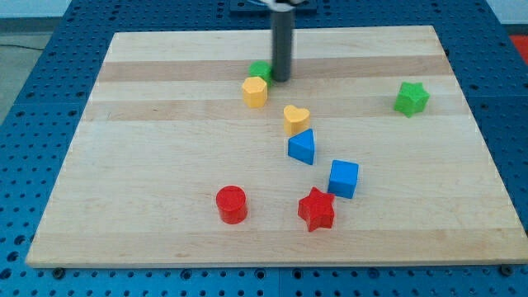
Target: Push the green circle to the left of the board
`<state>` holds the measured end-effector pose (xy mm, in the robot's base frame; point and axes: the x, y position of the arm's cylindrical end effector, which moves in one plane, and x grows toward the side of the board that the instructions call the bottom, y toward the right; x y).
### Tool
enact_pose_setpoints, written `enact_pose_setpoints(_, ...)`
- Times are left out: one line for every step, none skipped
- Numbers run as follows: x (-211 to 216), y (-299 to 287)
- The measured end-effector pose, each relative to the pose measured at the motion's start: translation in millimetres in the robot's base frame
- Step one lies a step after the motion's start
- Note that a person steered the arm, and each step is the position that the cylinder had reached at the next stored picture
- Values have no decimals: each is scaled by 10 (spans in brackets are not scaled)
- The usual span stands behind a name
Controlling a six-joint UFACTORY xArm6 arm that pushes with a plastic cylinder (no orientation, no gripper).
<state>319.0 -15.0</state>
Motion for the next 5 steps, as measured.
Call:
enact_pose_setpoints(29, -511)
enact_pose_setpoints(95, -954)
enact_pose_setpoints(116, -1255)
enact_pose_setpoints(10, -1024)
enact_pose_setpoints(-6, -246)
